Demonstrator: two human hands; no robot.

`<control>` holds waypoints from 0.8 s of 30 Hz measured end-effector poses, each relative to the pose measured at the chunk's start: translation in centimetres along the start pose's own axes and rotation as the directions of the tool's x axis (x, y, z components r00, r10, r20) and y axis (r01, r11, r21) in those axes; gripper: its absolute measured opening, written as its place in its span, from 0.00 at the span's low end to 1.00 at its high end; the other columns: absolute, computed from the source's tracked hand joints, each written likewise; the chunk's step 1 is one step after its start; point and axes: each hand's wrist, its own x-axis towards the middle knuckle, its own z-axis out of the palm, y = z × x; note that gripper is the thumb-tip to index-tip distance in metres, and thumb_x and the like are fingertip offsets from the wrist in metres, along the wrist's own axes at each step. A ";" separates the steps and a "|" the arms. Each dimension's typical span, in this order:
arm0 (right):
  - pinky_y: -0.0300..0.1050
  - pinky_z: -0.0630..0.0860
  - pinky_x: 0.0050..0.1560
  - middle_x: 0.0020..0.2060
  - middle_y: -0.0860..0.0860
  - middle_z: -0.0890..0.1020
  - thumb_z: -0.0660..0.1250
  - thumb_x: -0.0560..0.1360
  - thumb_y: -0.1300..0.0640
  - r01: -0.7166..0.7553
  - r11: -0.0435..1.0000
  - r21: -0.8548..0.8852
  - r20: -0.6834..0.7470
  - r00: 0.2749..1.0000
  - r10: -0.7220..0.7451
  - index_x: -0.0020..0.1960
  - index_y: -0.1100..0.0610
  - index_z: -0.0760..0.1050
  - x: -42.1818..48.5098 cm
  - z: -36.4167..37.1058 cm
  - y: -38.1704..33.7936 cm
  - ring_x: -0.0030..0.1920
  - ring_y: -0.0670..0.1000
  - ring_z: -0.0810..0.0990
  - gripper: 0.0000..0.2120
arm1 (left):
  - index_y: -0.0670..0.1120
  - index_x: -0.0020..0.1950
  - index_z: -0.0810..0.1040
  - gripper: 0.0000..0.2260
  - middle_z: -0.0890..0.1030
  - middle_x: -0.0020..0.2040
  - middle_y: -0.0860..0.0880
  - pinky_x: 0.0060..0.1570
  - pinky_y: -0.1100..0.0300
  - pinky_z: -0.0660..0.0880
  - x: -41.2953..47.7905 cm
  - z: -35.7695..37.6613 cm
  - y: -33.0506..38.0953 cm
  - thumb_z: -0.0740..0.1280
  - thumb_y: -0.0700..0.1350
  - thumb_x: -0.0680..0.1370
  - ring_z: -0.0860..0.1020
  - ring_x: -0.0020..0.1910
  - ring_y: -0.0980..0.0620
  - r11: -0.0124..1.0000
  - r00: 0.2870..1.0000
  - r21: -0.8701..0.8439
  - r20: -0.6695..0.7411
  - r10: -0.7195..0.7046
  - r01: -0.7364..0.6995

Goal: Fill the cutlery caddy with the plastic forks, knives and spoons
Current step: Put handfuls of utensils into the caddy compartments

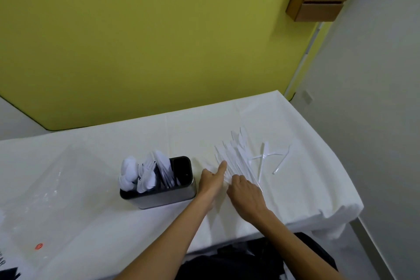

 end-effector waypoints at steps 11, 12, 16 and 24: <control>0.48 0.75 0.50 0.54 0.50 0.77 0.56 0.82 0.43 -0.141 0.894 0.425 -0.050 0.983 0.178 0.59 0.54 0.74 0.7 -1.0 2.5 0.53 0.52 0.78 0.17 | 0.38 0.63 0.68 0.13 0.68 0.35 0.47 0.24 0.61 0.64 2.8 0.6 0.8 0.58 0.47 0.84 0.62 0.25 0.51 0.933 0.983 -0.359 -0.168 -0.075 0.009; 0.47 0.75 0.49 0.55 0.51 0.76 0.58 0.81 0.43 -0.206 0.895 0.396 -0.038 0.970 0.240 0.61 0.55 0.72 0.9 -0.9 2.6 0.54 0.53 0.78 0.17 | 0.37 0.63 0.68 0.15 0.67 0.35 0.46 0.24 0.61 0.64 2.9 0.5 0.6 0.58 0.48 0.84 0.62 0.25 0.51 0.949 0.984 -0.316 -0.166 -0.066 0.010; 0.42 0.71 0.41 0.51 0.52 0.76 0.66 0.77 0.44 -0.306 0.942 0.142 0.085 0.951 0.296 0.58 0.56 0.67 1.7 0.2 0.7 0.49 0.53 0.79 0.19 | 0.42 0.71 0.65 0.21 0.71 0.39 0.46 0.28 0.61 0.66 3.0 0.9 -0.1 0.60 0.53 0.83 0.65 0.27 0.50 0.982 0.991 -0.184 -0.122 -0.056 0.033; 0.40 0.60 0.28 0.27 0.48 0.68 0.60 0.74 0.60 -0.273 0.962 -0.007 0.153 0.950 0.271 0.37 0.56 0.63 2.6 -0.5 -1.4 0.25 0.48 0.66 0.09 | 0.42 0.73 0.66 0.30 0.78 0.64 0.35 0.51 0.51 0.77 3.0 0.2 -0.8 0.62 0.61 0.79 0.79 0.60 0.36 0.999 0.994 -0.028 -0.098 -0.041 0.038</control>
